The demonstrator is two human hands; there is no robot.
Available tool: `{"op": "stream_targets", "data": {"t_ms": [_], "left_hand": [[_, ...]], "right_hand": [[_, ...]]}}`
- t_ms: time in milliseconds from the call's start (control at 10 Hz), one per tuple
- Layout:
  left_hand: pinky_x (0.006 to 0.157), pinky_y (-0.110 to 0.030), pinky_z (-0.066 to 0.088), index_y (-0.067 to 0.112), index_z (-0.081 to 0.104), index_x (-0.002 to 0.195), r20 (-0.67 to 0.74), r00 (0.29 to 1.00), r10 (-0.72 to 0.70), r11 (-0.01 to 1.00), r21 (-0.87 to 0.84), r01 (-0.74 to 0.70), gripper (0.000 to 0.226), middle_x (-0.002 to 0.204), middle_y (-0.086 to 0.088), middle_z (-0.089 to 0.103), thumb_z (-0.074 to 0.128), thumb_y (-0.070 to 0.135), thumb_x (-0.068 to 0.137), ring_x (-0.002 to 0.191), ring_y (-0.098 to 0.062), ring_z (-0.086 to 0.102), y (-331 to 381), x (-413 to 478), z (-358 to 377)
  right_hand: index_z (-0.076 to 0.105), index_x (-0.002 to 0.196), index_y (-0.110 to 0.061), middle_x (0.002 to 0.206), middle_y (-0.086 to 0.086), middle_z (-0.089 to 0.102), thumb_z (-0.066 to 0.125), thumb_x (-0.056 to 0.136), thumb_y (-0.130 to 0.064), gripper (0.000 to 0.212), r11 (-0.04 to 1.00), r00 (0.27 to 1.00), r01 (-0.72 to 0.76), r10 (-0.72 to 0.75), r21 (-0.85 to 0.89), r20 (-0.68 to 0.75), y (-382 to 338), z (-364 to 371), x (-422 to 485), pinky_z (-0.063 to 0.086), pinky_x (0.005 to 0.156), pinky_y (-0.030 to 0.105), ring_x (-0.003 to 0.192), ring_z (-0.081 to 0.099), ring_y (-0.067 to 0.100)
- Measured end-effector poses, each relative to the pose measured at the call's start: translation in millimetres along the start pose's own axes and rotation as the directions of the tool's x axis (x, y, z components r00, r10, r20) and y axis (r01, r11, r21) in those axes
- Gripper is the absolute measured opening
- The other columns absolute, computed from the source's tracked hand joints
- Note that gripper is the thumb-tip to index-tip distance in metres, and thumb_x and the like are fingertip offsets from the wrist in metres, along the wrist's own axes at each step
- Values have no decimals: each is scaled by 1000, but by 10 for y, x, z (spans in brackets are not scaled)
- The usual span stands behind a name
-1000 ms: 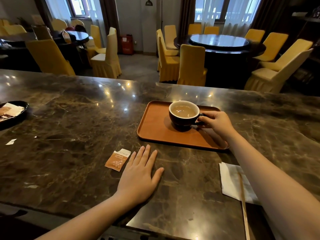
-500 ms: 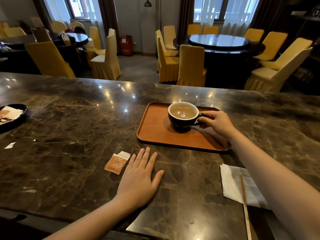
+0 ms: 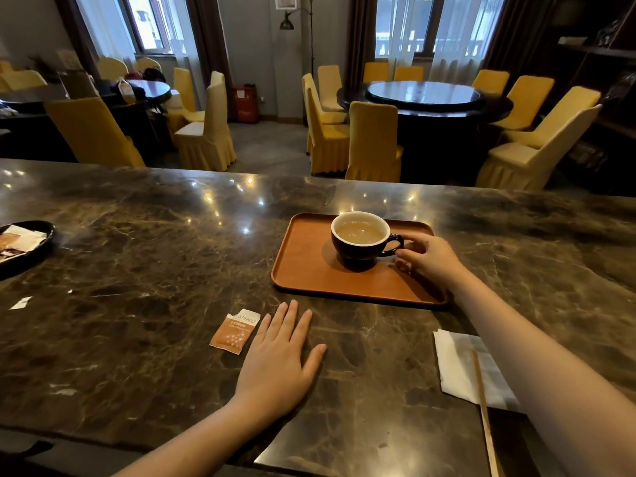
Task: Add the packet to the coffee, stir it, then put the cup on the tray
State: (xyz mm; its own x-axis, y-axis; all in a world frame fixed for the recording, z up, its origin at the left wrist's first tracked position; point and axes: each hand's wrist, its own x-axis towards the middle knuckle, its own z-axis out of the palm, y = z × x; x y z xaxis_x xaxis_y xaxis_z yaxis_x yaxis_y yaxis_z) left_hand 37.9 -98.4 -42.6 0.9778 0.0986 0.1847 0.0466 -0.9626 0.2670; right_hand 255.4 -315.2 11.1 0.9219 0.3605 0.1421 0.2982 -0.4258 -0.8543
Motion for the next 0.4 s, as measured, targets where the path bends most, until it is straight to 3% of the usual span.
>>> {"op": "stream_targets", "data": {"t_ms": [100,200,300,400], "left_hand": [[108,-26,-12,32,8,142,13,1000,-2,1000,-28,2,62,151,7,-4,18,61,88,133,-4,-15,-14,15,-9],[109,-26,-8,33,12,142,19,1000,-8,999,-54,9,61,154,6,3,21,60,89,134,-3,-10,-20,16,-12],[109,-25,-5,31,20,141,15,1000,-25,995,-96,26,55,154,6,11,26,55,91,139,-6,0,6,48,-66],[110,-25,-1,28,29,139,5,999,-32,988,-149,32,48,153,6,19,30,46,94,140,-7,7,12,24,-87]], "right_hand": [[51,123,-13,97,2,67,59,85,-9,39,996,997,-44,40,-71,-59,-29,-60,-149,47,51,8,72,62,0],[58,115,-16,101,2,69,61,84,-13,31,998,990,-29,22,-49,-139,-149,-147,-430,52,57,14,72,67,5],[63,106,-15,88,-7,67,61,83,-19,23,993,993,39,-52,-115,-104,-556,-321,-824,51,56,10,70,66,-2],[66,98,-19,81,-4,71,61,78,-29,23,981,986,157,-163,-115,-43,-1071,-597,-1319,52,58,11,68,67,3]]}}
